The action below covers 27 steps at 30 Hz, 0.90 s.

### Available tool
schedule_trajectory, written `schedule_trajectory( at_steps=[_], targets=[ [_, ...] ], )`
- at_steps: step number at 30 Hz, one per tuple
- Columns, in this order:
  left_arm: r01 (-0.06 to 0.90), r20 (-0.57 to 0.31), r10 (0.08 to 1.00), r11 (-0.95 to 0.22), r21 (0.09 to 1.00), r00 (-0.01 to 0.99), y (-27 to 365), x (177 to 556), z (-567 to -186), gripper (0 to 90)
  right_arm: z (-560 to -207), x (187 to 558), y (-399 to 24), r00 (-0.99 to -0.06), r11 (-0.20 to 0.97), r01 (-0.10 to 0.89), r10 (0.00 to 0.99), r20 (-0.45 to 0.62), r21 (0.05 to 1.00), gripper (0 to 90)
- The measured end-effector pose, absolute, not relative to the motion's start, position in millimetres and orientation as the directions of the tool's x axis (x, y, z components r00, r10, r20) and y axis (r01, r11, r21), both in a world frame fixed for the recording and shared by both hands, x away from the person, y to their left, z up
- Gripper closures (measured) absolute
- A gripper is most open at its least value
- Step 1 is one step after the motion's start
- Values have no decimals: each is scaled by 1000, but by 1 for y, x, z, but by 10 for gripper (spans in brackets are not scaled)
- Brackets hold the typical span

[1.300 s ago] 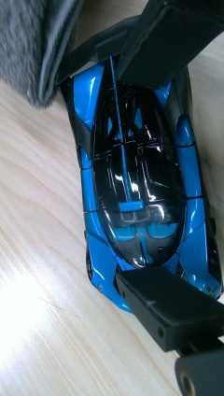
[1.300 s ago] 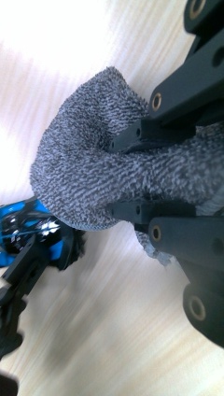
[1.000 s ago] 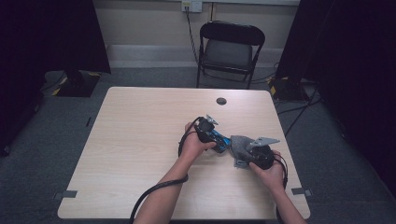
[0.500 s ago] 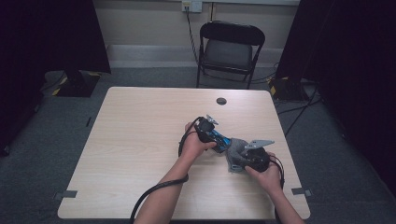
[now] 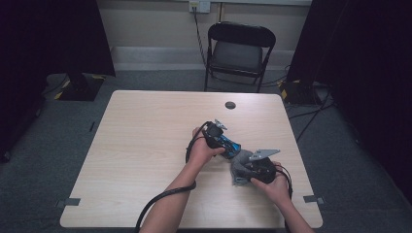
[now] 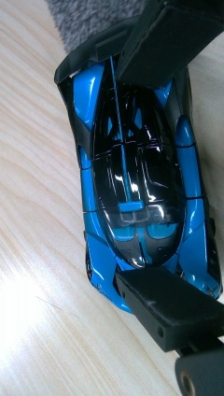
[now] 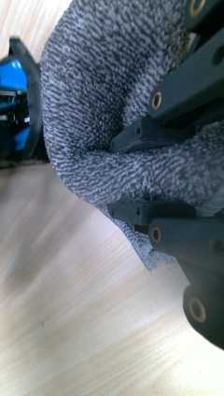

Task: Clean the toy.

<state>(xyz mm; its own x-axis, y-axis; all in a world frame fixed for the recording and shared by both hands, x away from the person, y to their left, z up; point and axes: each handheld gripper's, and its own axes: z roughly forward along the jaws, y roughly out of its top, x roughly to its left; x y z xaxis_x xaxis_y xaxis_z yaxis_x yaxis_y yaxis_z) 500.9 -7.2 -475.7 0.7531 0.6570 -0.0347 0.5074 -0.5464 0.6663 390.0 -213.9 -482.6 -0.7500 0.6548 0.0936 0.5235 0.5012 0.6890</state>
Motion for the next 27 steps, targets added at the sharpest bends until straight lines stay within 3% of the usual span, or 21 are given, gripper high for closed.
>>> schedule_trajectory(
  at_steps=[27],
  targets=[
    [514, -37, 661, -547, 661, 750, -8, 501, -475, 51, -480, 378, -191, -824, 575, 473, 558, 102, 667, 704]
  ],
)
